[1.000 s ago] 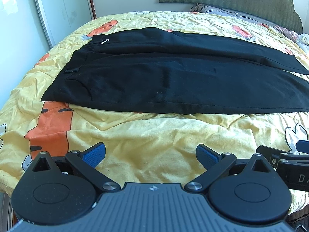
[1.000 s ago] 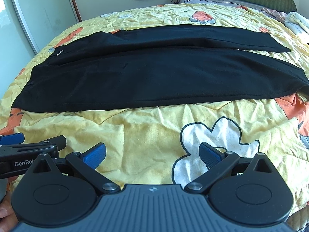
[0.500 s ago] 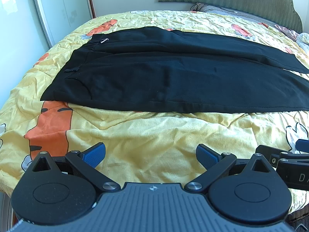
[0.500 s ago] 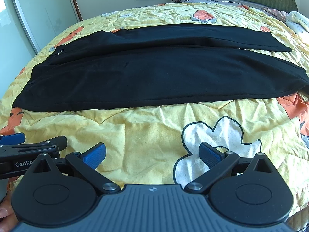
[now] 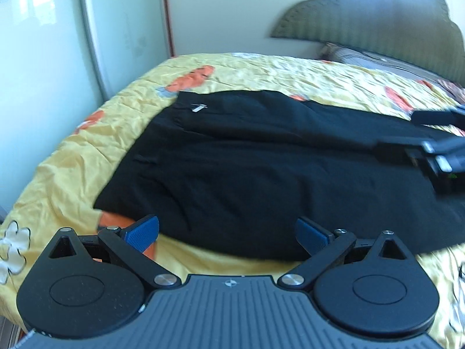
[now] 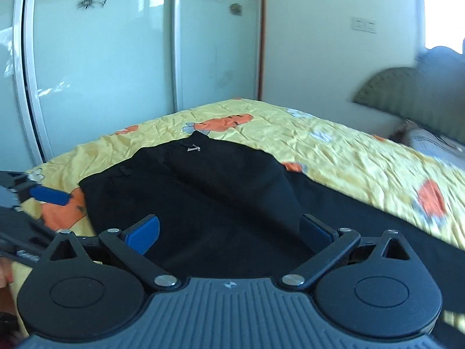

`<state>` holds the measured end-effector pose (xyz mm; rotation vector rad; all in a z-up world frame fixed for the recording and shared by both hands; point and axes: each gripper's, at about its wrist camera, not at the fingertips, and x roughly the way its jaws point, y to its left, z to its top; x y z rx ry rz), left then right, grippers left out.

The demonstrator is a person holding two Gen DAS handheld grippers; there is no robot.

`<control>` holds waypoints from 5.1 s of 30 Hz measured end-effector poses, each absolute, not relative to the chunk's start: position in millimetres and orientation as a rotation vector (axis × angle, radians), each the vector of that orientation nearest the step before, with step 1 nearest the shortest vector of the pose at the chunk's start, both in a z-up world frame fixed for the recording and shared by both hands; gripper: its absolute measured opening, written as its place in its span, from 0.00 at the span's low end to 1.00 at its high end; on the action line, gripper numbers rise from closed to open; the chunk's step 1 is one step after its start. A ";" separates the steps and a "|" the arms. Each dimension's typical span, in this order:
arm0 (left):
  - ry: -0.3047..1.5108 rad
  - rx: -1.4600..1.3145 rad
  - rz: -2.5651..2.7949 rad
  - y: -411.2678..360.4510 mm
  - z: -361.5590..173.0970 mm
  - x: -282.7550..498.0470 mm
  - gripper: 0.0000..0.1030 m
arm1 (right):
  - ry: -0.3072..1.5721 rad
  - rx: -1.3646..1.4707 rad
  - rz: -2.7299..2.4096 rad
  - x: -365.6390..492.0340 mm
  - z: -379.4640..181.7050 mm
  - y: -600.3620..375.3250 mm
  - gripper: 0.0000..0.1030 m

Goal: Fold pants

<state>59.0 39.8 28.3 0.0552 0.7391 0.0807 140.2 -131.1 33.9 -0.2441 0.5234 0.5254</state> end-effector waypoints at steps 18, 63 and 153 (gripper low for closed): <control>0.854 -0.019 0.177 105.1 26.3 198.7 0.98 | 0.856 -0.120 0.768 449.5 -34.9 -78.2 0.61; 0.868 -0.758 0.029 186.2 30.2 335.8 0.88 | 0.350 -0.904 0.842 286.4 -25.7 -38.5 0.06; 0.782 0.273 -0.663 -84.8 -5.0 82.0 0.55 | 0.419 0.626 -0.216 -22.6 10.4 -453.7 0.68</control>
